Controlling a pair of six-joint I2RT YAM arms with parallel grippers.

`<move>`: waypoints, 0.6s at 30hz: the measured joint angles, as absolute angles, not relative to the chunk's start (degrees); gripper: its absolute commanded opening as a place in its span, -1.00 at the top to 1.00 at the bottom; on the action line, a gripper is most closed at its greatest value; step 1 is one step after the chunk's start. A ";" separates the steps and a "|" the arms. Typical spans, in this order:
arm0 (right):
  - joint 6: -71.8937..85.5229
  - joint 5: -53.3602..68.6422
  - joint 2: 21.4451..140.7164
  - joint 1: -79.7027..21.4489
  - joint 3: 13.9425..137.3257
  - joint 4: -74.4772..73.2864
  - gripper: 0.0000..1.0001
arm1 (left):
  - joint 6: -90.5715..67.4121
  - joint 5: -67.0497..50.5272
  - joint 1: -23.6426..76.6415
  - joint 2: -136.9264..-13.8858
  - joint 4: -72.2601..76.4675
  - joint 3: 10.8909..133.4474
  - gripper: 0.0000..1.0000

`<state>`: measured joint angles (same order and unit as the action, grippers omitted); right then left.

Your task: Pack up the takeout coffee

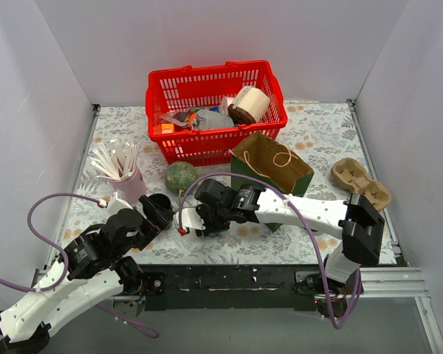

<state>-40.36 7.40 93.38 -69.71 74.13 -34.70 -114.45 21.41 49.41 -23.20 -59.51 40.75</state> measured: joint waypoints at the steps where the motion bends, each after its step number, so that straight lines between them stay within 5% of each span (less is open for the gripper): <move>1: -40.21 6.92 93.38 -69.71 74.11 -34.48 0.29 | -114.45 21.41 49.41 -23.20 -59.48 40.75 -0.96; 13: -38.92 4.49 93.38 -69.45 73.69 -33.82 0.30 | -114.45 21.37 49.41 -23.55 -59.07 40.75 -0.96; 18: -38.85 4.16 93.38 -69.45 73.56 -33.21 0.50 | -114.45 21.21 49.41 -23.81 -58.65 40.75 -0.96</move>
